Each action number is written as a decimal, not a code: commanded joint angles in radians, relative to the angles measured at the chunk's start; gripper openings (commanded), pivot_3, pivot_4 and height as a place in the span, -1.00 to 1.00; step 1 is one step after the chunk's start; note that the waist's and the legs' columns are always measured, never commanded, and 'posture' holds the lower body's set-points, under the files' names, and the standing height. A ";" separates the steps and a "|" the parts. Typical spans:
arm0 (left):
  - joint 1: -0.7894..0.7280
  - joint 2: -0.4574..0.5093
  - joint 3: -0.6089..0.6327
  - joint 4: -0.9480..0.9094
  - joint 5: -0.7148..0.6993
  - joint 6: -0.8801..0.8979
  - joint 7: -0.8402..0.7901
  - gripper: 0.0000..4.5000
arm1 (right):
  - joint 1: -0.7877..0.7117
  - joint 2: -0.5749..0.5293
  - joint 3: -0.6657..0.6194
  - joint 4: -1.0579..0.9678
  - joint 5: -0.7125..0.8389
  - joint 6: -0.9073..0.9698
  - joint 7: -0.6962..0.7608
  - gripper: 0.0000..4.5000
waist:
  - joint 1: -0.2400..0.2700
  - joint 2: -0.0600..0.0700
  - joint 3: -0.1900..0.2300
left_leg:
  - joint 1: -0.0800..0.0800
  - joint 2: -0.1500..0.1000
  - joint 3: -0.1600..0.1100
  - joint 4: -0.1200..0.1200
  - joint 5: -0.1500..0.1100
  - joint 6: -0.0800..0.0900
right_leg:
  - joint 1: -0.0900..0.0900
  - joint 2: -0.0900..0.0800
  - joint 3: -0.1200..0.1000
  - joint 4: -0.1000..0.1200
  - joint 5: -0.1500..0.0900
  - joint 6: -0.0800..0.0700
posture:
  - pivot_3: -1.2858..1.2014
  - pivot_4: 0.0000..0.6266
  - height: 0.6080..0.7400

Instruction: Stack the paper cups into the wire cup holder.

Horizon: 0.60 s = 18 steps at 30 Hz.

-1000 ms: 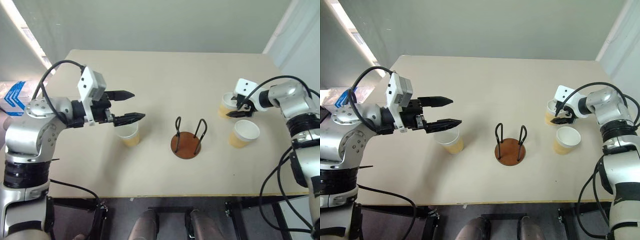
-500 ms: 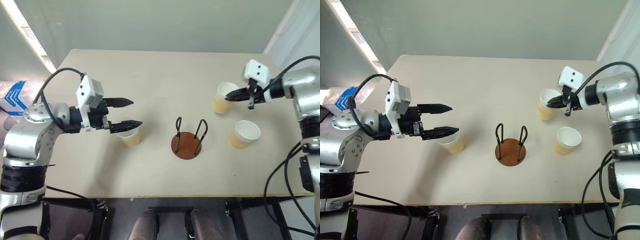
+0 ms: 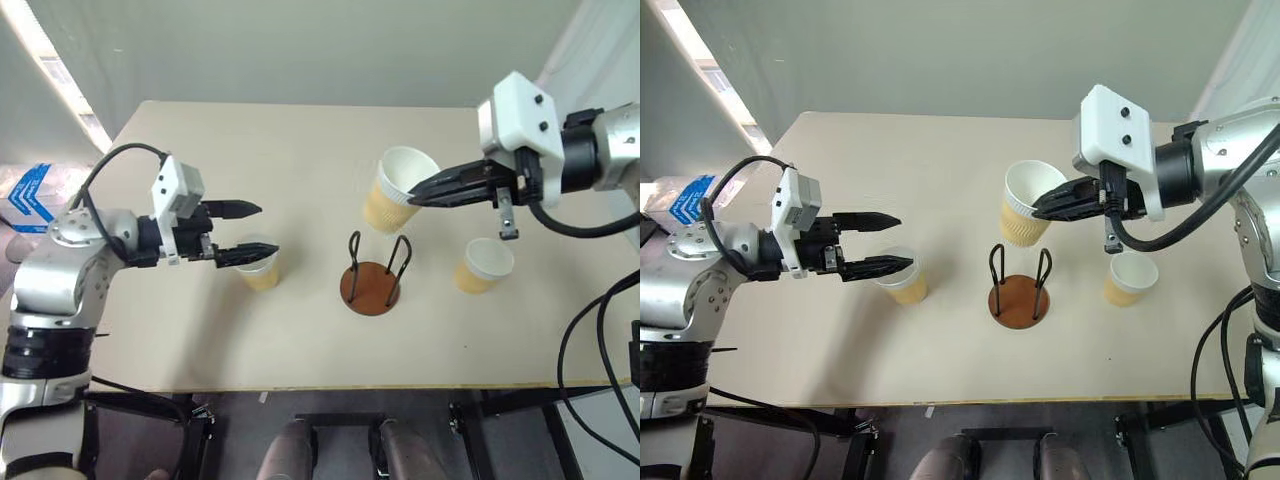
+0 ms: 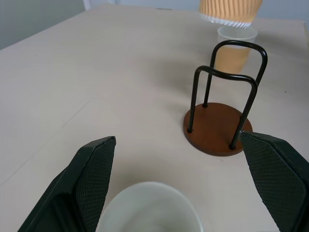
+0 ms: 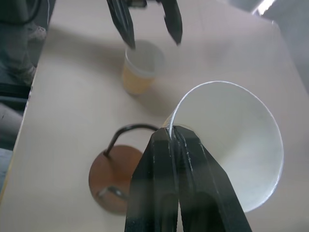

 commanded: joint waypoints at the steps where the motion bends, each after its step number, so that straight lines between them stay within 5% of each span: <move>1: -0.042 -0.007 -0.011 0.020 0.015 -0.034 -0.019 1.00 | 0.003 0.001 0.050 0.015 -0.028 -0.075 -0.003 -0.95 | -0.001 0.000 0.000 | 0.000 0.000 0.000 0.000 0.000 0.000 | 0.000 0.000 0.000 0.001 0.000 0.000 | 0.03 -0.52 1.00; 18: -0.015 0.031 0.009 0.005 0.017 -0.044 -0.038 1.00 | 0.089 -0.007 0.158 0.083 -0.110 -0.231 0.023 -0.95 | -0.001 0.000 0.000 | 0.000 0.001 0.000 0.000 0.001 0.000 | -0.001 0.001 0.000 0.002 0.003 0.005 | 0.03 -0.52 1.00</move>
